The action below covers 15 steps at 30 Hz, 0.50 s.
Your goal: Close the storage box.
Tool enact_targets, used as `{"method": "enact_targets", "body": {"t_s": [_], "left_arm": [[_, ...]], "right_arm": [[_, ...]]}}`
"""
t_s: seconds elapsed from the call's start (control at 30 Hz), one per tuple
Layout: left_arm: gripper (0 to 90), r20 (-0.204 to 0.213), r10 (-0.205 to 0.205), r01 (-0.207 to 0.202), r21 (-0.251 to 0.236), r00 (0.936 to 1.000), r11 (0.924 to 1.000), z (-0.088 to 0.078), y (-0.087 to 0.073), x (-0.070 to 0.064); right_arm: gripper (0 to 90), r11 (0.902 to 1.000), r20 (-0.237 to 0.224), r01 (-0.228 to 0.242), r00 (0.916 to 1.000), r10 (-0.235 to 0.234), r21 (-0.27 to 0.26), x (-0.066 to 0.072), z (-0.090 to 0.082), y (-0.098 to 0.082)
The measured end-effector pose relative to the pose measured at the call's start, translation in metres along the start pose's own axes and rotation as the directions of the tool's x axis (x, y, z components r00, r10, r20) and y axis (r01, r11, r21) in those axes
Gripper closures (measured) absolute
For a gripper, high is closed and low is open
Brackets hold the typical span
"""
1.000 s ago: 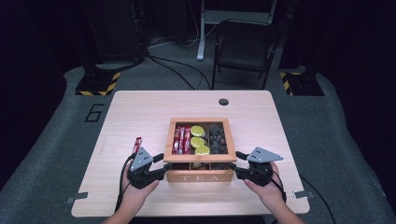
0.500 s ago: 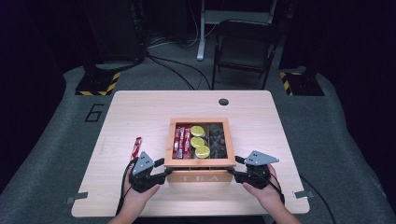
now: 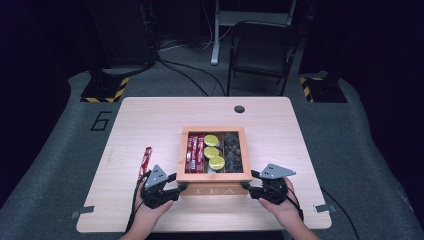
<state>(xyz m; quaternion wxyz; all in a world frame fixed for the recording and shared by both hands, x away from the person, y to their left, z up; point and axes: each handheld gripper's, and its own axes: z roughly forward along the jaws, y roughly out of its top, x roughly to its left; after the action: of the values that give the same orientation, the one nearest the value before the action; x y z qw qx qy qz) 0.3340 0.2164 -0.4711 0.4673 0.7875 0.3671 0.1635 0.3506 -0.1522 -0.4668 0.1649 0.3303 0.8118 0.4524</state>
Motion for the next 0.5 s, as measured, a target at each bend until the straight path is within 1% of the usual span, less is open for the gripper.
{"method": "enact_targets", "body": {"t_s": [0.03,0.1,0.17,0.2,0.37,0.5], "left_arm": [[48.9,0.003,0.001,-0.001,-0.001,1.0000,1.0000,0.0003,-0.0005,0.0007],[48.8,0.002,0.000,0.000,0.004,1.0000,1.0000,0.0003,-0.0012,0.0003],[48.2,0.000,0.008,-0.008,0.015,1.0000,0.9999,0.0002,-0.0016,-0.0001],[47.2,-0.004,0.021,-0.021,0.021,0.9998,0.9996,0.0003,-0.0017,0.0004],[46.6,-0.008,0.026,-0.026,0.037,0.9996,0.9990,0.0019,-0.0036,-0.0004],[45.3,-0.001,0.011,-0.011,0.035,0.9999,0.9993,0.0015,-0.0040,-0.0013]], "right_arm": [[44.9,1.0000,-0.006,0.006,1.0000,-0.006,0.003,-0.0005,0.0002,-0.0004],[44.4,1.0000,-0.005,-0.005,1.0000,0.005,0.007,0.0001,-0.0001,-0.0014],[43.7,1.0000,-0.012,-0.004,0.9999,0.004,0.007,-0.0005,0.0002,-0.0021],[43.2,0.9999,-0.015,-0.005,0.9999,0.005,0.013,-0.0008,0.0002,-0.0025],[42.7,0.9994,-0.019,-0.004,0.9998,0.005,0.035,-0.0004,0.0013,-0.0042],[42.3,0.9995,-0.024,-0.004,0.9997,0.005,0.033,-0.0010,0.0015,-0.0042]]}}
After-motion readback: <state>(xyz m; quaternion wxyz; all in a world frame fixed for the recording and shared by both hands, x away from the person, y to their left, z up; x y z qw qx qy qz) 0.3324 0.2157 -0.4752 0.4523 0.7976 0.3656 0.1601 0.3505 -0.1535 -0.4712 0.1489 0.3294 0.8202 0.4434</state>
